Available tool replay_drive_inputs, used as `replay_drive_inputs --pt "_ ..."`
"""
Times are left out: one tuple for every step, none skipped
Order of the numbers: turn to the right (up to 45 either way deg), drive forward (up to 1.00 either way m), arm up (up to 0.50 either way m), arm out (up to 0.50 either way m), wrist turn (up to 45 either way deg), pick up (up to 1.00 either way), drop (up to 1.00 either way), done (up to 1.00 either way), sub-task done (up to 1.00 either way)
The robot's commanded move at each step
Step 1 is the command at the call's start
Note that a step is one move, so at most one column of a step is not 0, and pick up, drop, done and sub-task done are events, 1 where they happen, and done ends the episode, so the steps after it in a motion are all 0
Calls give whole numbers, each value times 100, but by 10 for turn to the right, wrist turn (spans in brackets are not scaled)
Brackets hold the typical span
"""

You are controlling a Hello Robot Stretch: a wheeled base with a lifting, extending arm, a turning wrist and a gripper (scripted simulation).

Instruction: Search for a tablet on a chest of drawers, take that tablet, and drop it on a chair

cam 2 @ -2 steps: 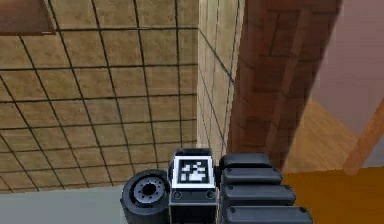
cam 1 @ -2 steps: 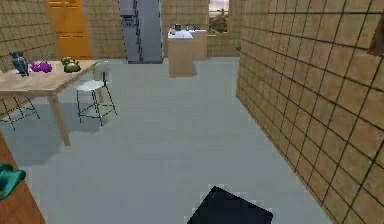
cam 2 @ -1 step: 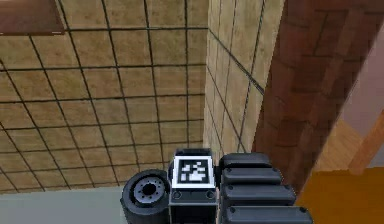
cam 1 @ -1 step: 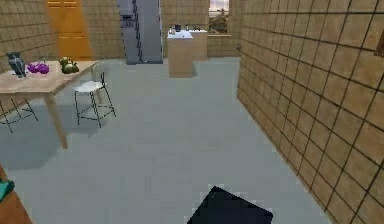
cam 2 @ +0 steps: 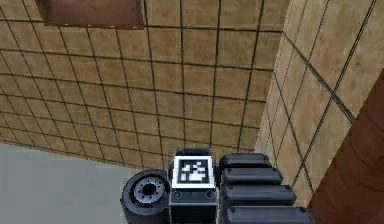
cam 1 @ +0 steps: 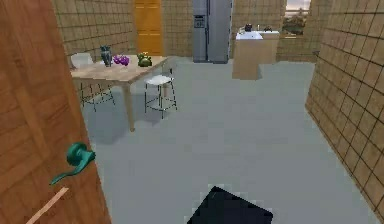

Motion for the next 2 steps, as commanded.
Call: replay_drive_inputs --pt "0 70 0 0 0 0 0 0 0" --pt "-300 0 0 0 0 0 0 0 0"
